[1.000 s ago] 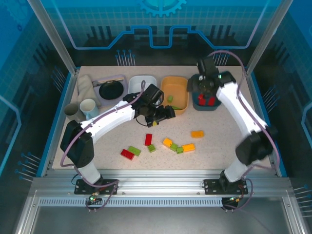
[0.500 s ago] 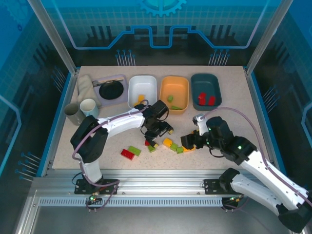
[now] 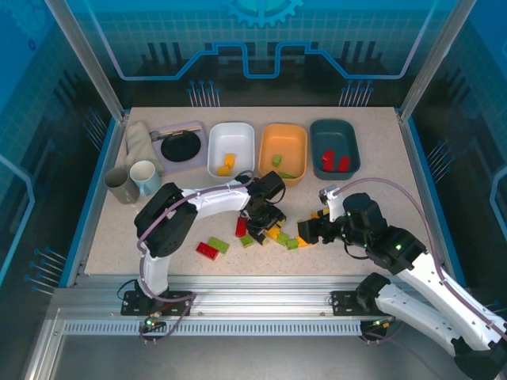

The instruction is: Sort the legos into containers by color

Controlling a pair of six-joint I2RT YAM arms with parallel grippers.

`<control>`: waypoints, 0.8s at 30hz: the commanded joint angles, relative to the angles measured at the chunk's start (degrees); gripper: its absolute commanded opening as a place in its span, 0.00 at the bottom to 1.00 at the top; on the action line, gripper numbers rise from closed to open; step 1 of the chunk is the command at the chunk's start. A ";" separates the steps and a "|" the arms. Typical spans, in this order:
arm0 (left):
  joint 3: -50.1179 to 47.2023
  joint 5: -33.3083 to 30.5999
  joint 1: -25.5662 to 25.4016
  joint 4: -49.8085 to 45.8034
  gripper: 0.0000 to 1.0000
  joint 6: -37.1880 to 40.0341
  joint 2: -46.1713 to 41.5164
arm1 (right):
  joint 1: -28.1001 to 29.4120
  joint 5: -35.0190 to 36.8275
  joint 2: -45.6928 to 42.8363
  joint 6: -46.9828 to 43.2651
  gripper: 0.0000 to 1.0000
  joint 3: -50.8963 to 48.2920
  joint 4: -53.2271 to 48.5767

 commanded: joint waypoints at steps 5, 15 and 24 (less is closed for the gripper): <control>1.26 -2.50 -0.55 0.50 0.51 -0.90 1.45 | 0.35 -0.04 -0.54 0.92 0.83 -1.24 -0.50; 6.25 -10.57 1.28 -5.91 0.35 7.21 -3.25 | -0.17 0.02 2.36 0.71 0.83 1.24 0.04; 21.65 -23.15 9.92 -19.62 0.35 27.02 -7.65 | -1.70 -4.50 10.32 2.82 0.84 7.69 10.78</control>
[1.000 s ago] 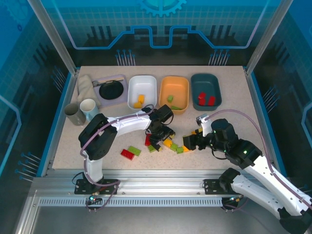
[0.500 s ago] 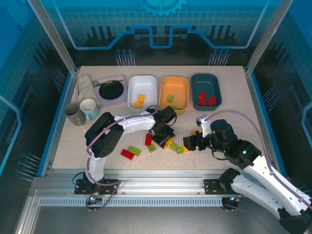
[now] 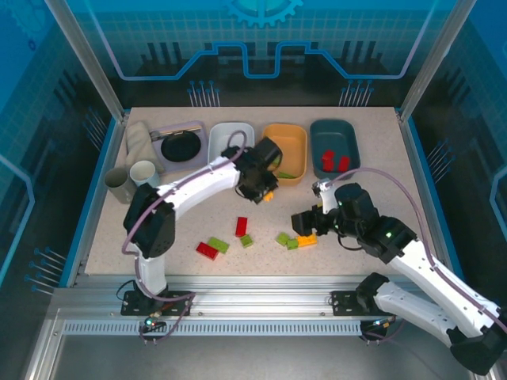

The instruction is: Sort the legos into containers by color

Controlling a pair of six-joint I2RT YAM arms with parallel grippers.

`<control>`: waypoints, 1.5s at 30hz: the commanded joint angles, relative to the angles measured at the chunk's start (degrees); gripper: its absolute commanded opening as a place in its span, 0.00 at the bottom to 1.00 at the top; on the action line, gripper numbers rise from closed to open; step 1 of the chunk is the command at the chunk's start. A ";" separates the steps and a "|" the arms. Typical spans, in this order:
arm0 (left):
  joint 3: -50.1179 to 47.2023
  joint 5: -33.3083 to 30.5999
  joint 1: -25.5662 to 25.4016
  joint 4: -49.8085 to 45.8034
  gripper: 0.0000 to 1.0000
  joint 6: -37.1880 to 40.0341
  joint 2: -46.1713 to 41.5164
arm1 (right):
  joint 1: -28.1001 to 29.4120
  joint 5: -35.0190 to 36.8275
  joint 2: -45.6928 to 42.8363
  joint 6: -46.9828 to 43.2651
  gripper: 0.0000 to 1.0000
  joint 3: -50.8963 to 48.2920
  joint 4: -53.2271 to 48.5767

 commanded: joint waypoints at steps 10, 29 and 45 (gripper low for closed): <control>19.44 -0.11 15.42 -11.04 0.36 28.49 11.49 | -4.02 -5.37 19.78 9.54 0.84 13.02 17.69; 27.07 1.84 18.11 -13.27 0.47 33.07 27.07 | -7.13 -6.80 30.27 9.16 0.83 20.49 8.98; 22.06 0.38 15.74 -11.61 0.64 31.00 10.52 | 3.37 6.01 31.37 -9.21 0.80 20.13 -19.11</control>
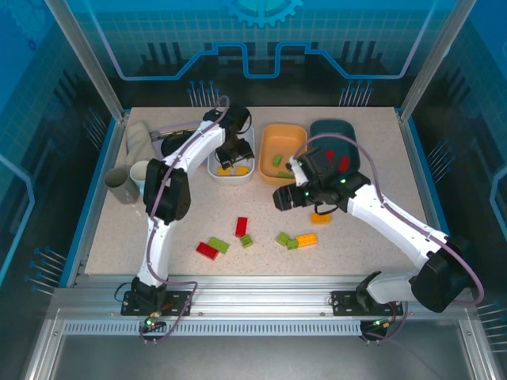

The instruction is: Sort the legos into containers by color

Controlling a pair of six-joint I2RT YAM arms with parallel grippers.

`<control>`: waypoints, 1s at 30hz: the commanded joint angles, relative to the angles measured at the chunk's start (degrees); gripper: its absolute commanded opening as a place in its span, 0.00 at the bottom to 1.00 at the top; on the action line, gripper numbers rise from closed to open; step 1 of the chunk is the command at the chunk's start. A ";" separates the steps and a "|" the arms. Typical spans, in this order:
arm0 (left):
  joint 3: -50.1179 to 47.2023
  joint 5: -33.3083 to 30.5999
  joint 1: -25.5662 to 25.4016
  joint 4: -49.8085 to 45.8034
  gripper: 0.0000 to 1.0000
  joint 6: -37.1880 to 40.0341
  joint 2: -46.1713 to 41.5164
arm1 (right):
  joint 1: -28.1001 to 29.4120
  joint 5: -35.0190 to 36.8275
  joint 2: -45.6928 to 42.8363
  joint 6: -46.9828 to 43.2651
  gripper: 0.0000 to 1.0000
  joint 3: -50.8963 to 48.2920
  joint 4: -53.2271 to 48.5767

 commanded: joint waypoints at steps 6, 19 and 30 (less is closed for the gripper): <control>-29.29 3.88 -2.14 14.44 0.91 -4.42 -33.32 | 11.01 5.83 10.12 -9.60 0.80 0.56 -11.79; -64.94 5.24 -8.75 21.34 0.99 -10.71 -68.30 | 12.67 5.67 26.79 -11.82 0.70 6.17 -13.18; -67.07 2.23 -9.54 18.84 0.99 -11.84 -74.20 | 12.73 9.66 32.78 -11.78 0.55 6.88 -12.64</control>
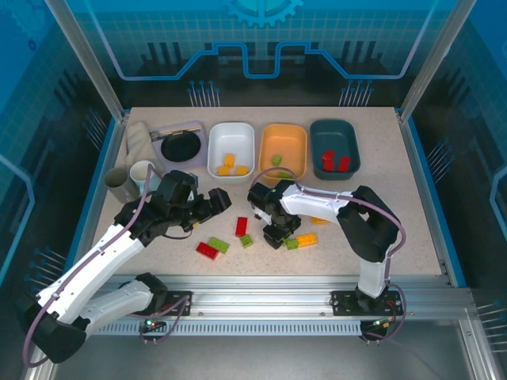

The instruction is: Sort the legos into containers by color

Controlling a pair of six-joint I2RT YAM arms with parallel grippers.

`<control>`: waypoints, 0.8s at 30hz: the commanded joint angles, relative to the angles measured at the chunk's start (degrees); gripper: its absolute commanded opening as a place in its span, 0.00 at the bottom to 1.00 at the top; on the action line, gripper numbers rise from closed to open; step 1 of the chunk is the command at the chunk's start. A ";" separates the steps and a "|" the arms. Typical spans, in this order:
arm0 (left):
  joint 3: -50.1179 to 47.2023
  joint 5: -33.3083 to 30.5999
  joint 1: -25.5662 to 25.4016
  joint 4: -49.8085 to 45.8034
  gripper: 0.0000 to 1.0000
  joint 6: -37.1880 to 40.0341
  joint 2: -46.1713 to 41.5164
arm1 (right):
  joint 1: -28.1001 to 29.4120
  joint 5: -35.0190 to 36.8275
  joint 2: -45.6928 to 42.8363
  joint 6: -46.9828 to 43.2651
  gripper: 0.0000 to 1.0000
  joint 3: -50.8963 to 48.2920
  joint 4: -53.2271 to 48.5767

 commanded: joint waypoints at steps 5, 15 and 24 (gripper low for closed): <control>-0.41 -1.75 -0.70 0.14 0.99 -0.80 -0.41 | 0.91 2.40 3.18 0.33 0.45 1.29 -0.32; 0.51 -0.30 -2.04 3.52 0.99 0.43 2.51 | -1.52 4.95 -1.98 3.16 0.33 6.46 -1.07; 7.06 -1.81 -2.91 5.86 0.99 2.79 9.29 | -14.34 4.64 -0.94 7.60 0.33 23.72 -2.46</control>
